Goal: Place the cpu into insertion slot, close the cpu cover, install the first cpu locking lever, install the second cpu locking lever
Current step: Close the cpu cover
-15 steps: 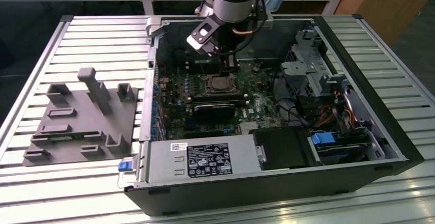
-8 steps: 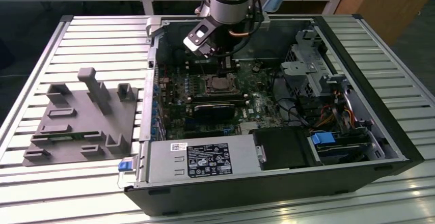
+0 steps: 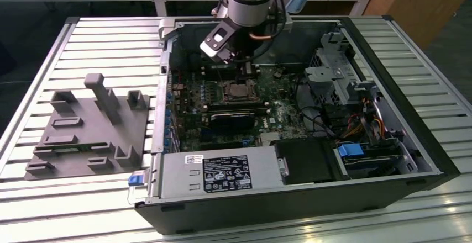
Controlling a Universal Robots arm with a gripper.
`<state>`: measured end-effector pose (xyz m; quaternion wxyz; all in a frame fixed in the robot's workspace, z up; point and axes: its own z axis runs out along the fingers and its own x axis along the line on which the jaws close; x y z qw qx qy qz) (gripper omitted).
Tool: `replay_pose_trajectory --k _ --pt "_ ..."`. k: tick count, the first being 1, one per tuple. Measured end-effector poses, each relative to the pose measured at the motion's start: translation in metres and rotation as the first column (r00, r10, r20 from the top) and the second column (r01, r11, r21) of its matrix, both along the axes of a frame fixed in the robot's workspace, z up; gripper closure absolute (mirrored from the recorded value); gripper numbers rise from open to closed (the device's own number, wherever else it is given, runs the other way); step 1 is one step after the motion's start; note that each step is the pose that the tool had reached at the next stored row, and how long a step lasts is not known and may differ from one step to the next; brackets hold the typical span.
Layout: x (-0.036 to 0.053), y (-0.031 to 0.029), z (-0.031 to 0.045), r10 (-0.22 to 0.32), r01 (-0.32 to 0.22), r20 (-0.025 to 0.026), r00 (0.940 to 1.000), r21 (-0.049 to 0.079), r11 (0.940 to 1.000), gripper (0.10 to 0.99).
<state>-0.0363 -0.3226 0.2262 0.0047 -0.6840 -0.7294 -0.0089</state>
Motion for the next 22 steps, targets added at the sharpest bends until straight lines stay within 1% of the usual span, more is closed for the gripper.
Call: replay_pose_trajectory --k 3,6,8,11,13,17,20,22 --pt "0.0000 0.0000 -0.0005 0.054 -0.054 0.0000 0.9985 0.000 0.9985 0.984" --pt "0.0000 0.0000 -0.0011 0.108 -0.108 0.0000 0.9942 0.000 0.9942 0.984" --pt "0.0000 0.0000 -0.0015 0.143 -0.143 -0.0001 0.9897 0.000 0.9897 0.984" --pt "0.0000 0.0000 -0.0021 0.199 -0.199 -0.0001 0.9801 0.000 0.9801 0.984" --pt "0.0000 0.0000 -0.0024 0.233 -0.233 -0.0001 0.9725 0.000 0.9725 0.984" --pt "0.0000 0.0000 -0.0030 0.304 -0.304 -0.0001 0.9528 0.000 0.9528 0.984" --pt "0.0000 0.0000 -0.0032 0.355 -0.355 -0.0001 0.9350 0.000 0.9350 0.984" --pt "0.0000 0.0000 -0.0033 0.388 -0.388 0.0000 0.9217 0.000 0.9217 0.984"
